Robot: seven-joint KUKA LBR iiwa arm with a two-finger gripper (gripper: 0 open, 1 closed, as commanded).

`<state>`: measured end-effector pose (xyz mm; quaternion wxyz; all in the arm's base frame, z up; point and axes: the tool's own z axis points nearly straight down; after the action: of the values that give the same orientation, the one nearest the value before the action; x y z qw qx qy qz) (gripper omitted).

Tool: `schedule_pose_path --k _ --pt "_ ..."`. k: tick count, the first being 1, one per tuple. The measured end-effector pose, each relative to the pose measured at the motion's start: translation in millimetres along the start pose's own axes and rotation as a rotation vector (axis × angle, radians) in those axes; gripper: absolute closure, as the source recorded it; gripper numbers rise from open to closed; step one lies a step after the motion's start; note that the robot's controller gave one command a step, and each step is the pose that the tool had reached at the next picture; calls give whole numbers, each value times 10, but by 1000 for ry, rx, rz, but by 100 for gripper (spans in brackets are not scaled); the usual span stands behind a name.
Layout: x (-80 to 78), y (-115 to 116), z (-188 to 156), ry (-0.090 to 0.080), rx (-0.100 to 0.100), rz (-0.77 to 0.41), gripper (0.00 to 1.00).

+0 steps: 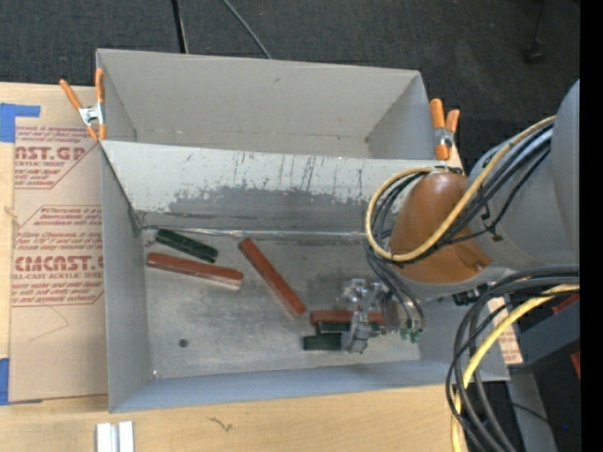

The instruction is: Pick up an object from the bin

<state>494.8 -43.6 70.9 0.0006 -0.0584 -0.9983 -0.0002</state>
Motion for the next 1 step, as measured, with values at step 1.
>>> schedule_pose_path --k 1 --pt "-1 6 -166 -2 0 0 100"
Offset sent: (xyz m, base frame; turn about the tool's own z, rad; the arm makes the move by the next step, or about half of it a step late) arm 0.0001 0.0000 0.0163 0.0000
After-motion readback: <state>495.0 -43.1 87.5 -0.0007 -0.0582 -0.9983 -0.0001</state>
